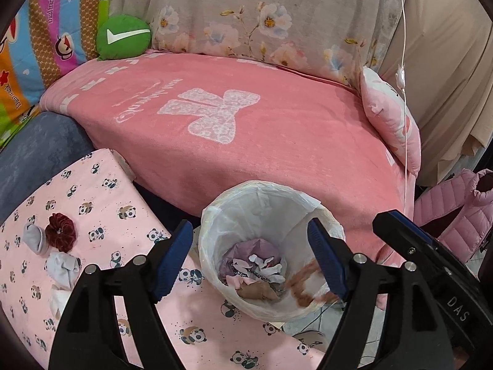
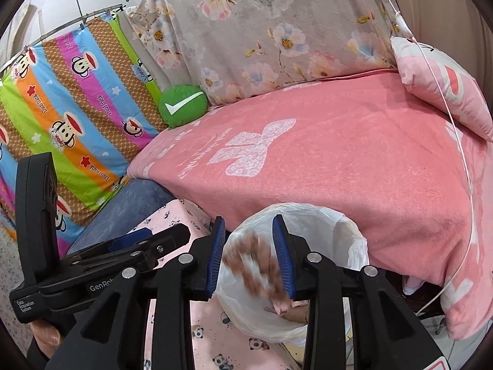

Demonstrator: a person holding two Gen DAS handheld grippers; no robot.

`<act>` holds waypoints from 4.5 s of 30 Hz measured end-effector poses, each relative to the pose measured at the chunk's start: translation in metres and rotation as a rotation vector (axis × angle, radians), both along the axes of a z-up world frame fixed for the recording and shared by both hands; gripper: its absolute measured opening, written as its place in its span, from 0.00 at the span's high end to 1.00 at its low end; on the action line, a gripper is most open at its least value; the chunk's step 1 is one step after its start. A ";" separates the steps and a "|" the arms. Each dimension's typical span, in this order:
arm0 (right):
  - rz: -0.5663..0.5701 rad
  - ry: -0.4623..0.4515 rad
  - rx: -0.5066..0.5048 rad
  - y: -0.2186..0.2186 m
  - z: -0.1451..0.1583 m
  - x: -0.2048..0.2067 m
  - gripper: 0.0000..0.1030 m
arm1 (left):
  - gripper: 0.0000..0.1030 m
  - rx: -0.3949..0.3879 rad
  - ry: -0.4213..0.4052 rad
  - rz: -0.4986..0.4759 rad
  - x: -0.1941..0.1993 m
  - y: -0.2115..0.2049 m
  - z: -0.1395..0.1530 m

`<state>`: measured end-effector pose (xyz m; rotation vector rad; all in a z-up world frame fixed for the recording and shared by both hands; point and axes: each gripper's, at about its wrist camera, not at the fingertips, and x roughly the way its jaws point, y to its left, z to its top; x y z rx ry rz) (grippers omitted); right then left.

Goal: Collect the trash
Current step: 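Open the left tool over the bin while the right tool releases the scrunchie inside, then move both tools back over the remaining items, then grasp the white glove with the left tool while the right tool grasps the light blue sock, then lift and carry the glove with the left tool while the right tool carries the sock to the bin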

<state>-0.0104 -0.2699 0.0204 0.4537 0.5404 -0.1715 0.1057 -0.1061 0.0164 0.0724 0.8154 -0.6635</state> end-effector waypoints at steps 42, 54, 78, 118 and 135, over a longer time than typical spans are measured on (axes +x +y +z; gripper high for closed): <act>0.278 0.099 -0.074 0.156 -0.013 0.056 0.63 | 0.28 0.038 0.087 0.372 0.030 0.182 -0.057; 0.344 0.167 -0.072 0.204 -0.037 0.083 0.63 | 0.16 0.093 0.193 0.434 0.045 0.215 -0.108; 0.495 0.322 -0.065 0.287 -0.108 0.164 0.63 | 0.83 -0.066 0.329 0.452 0.070 0.303 -0.127; 0.447 0.242 -0.013 0.292 -0.091 0.167 0.73 | 0.82 0.004 0.137 0.429 0.072 0.259 -0.060; 0.330 0.097 0.006 0.213 -0.026 0.095 0.72 | 0.82 0.016 0.042 0.322 0.029 0.191 -0.018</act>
